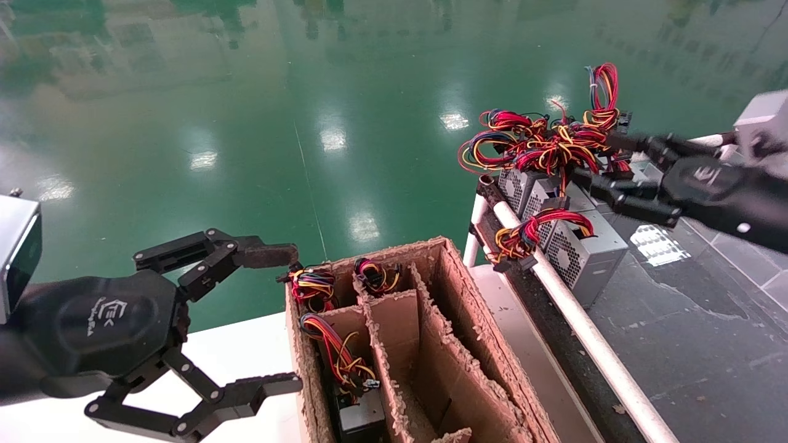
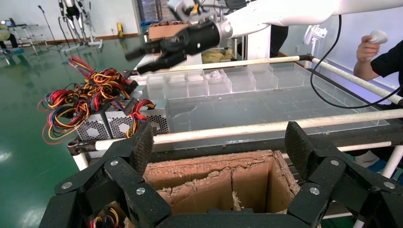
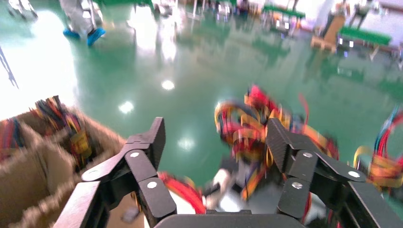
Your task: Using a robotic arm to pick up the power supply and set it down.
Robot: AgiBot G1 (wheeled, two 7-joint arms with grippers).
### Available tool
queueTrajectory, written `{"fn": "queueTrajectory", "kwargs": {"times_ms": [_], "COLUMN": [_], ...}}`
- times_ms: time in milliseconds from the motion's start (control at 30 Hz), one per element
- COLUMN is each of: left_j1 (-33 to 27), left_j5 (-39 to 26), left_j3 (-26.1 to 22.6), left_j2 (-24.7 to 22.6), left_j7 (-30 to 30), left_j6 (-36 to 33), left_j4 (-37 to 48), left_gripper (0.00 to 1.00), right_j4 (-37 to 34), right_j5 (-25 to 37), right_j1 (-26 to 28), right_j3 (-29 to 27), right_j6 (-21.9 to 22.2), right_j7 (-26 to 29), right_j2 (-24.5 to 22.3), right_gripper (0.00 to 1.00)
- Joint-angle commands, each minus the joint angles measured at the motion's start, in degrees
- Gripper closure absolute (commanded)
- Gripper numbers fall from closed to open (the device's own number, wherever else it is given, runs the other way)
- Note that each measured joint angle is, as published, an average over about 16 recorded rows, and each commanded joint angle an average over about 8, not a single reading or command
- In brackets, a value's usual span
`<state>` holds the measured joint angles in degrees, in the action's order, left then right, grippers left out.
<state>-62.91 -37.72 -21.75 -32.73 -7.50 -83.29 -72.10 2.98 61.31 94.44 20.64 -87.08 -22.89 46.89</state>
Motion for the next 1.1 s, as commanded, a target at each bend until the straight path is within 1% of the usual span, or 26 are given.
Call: {"fn": "queueTrajectory", "kwargs": {"times_ms": [33,167,267,1100], "left_j1": [0.0,0.01,0.01,0.0], "left_j5": [0.0,0.01,0.01,0.01], "left_j3": [0.0,0.0,0.0,-0.01], "left_j2": [0.0,0.0,0.01,0.01], "left_j7": [0.0,0.0,0.01,0.01], "left_j6": [0.0,0.01,0.02,0.02], "left_j4": [0.0,0.01,0.02,0.02], "left_gripper": [0.0,0.0,0.0,0.01], "right_j4": [-0.21,0.61,2.73,32.05], "right_j5": [-0.89,-2.77,-3.99,-10.67], "right_j1": [0.44,0.04,-1.01,-14.78], "right_j3": [-0.62,-1.74,-2.26,-3.28], "right_j6": [-1.02,-2.11,-2.56,-0.86], "right_j7": [0.19,-0.31,0.25,14.67], "right_j2": [-0.19,-0.48,-0.88,-5.63], "right_gripper": [0.0,0.0,0.0,0.0]}}
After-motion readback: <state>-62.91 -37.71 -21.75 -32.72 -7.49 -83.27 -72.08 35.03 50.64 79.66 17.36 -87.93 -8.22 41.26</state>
